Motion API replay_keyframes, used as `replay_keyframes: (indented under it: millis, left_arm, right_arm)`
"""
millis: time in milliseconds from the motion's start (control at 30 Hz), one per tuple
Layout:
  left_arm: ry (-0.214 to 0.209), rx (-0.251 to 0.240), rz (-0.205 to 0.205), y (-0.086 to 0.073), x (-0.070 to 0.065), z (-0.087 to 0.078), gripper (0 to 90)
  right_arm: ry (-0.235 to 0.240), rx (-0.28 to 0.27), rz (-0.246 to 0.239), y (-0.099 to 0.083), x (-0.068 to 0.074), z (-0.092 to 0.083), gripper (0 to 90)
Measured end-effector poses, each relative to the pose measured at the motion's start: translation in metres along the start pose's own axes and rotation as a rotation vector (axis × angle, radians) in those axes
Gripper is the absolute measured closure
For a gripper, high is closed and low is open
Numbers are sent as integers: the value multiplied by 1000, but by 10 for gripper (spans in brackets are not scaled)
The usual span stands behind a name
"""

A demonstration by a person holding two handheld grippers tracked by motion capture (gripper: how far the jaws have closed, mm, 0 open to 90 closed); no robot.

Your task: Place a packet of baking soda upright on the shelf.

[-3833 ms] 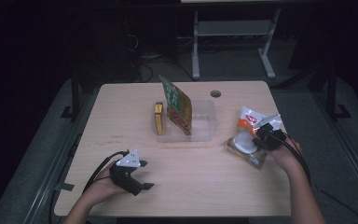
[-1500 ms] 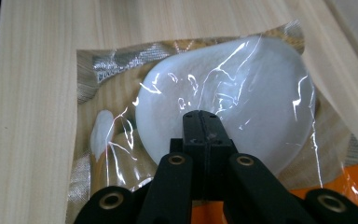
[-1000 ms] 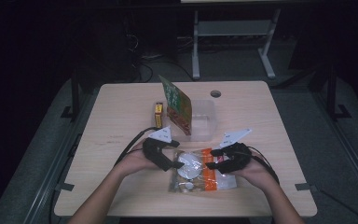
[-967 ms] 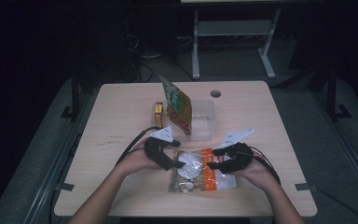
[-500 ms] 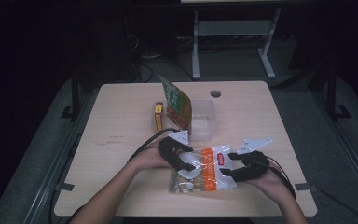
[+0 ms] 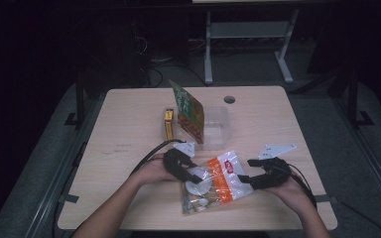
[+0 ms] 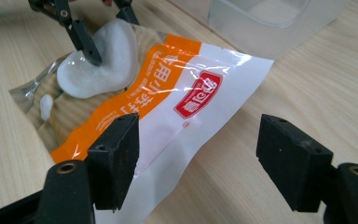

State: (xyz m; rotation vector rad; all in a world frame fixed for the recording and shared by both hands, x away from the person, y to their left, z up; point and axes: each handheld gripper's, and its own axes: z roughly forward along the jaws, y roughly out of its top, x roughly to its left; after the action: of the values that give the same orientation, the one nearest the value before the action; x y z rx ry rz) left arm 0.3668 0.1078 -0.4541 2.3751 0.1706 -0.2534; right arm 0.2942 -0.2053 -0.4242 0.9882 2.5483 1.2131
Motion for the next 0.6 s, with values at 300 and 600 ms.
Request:
replay_keyframes:
  millis: [300,600]
  left_arm:
    - [-50,-9,-15,-2,4,-1,832]
    - [32,-21,67,7,-17,-11,895]
  right_arm:
    - [-1,-9,5,0,-4,0,296]
    - [20,-57,17,4,-8,-6,309]
